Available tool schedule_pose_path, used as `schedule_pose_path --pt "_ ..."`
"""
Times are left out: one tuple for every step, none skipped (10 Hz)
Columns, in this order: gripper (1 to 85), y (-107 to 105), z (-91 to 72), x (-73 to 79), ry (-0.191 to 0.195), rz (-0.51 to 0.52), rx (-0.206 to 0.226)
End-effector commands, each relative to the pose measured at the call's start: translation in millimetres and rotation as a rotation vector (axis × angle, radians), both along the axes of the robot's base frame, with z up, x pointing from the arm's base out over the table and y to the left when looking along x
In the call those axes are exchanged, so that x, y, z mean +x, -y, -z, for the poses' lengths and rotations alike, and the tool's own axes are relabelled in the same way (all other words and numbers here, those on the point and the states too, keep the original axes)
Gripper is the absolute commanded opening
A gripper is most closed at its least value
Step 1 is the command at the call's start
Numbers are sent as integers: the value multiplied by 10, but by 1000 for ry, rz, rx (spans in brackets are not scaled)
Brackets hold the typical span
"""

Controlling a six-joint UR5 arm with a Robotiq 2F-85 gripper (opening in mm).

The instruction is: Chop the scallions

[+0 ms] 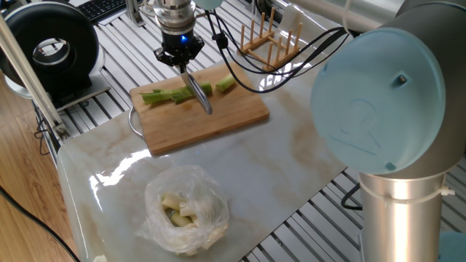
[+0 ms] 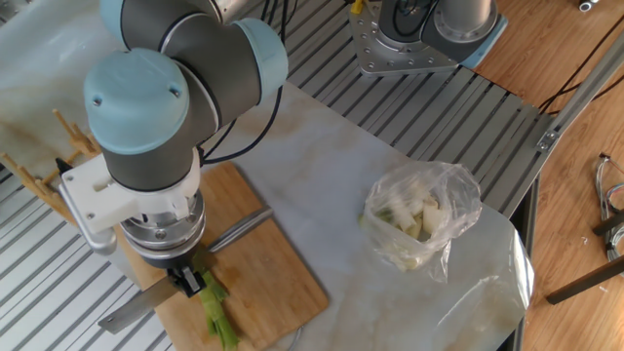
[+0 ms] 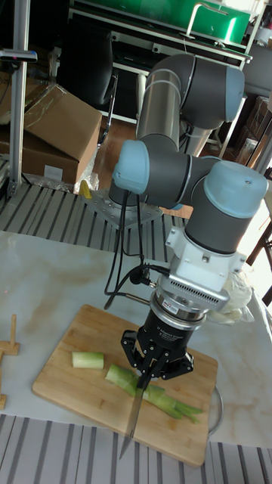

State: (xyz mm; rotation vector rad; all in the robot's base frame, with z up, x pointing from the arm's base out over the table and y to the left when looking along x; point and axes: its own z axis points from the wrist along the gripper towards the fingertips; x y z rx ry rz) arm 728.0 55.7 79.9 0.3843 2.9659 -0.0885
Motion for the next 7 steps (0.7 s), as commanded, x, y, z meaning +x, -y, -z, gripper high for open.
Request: schedule_pose_path --pt "10 -69 -13 -18 -7 18 6" --pt "10 -69 11 -13 -8 21 4" --pt "10 -58 58 -3 -8 24 1" --pt "10 -45 99 6 -4 27 -5" --pt "10 -45 94 2 -6 28 -8" --pt "10 -46 79 -7 -9 29 -11" --pt "10 -67 66 -9 -10 30 -9"
